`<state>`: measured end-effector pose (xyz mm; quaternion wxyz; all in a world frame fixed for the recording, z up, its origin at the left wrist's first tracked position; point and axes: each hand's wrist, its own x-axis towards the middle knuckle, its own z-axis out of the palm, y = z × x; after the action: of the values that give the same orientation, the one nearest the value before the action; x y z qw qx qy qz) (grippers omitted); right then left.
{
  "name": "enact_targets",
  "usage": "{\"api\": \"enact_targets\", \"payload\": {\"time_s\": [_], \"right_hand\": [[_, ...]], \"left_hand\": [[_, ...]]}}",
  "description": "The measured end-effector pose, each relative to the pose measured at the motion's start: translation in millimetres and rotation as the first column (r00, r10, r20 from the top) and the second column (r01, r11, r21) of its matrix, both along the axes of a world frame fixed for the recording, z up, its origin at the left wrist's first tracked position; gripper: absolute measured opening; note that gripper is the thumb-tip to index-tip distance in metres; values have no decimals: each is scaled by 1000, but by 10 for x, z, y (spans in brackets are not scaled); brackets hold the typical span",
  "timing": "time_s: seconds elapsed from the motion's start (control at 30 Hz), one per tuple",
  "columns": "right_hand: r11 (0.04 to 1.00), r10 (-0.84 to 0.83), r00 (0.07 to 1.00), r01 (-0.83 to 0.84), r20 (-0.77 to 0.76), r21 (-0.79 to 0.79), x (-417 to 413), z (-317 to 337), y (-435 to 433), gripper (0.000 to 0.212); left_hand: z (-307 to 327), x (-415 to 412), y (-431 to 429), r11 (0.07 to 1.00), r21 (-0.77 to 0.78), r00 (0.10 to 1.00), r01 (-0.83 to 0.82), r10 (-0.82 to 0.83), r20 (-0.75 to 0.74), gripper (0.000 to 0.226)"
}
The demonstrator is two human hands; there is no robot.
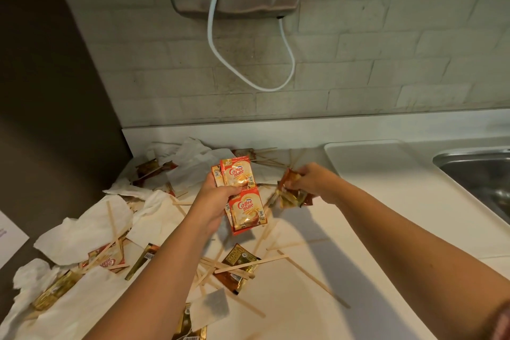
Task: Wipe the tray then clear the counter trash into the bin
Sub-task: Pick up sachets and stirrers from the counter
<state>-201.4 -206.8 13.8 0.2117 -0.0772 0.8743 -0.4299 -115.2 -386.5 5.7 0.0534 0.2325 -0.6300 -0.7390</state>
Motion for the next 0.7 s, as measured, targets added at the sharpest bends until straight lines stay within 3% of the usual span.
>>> {"api": "enact_targets", "payload": {"time_s": [0.13,0.2,0.27,0.37,0.43,0.7], "right_hand": [[914,-110,984,154,137,-374,192,181,-152,9],[886,-111,971,193,211,-423,294,190,-210,4],[866,-174,966,243,192,-436,385,152,-244,10],[741,-355,928,353,113,-571,511,140,-249,9],[681,-354,925,356,137,-640,583,128,-238,9],[774,-240,922,371,303,-514,962,-137,-240,9]], "left_hand": [[5,41,36,1000,22,1000,13,-13,-1,41],[0,57,73,999,33,1000,23,-23,-1,40],[-3,91,96,998,41,999,39,-39,4,43],[3,150,95,998,24,998,60,-60,22,45],[5,190,89,997,31,997,70,-71,33,45],[-93,314,264,985,128,991,117,-124,42,35]]}}
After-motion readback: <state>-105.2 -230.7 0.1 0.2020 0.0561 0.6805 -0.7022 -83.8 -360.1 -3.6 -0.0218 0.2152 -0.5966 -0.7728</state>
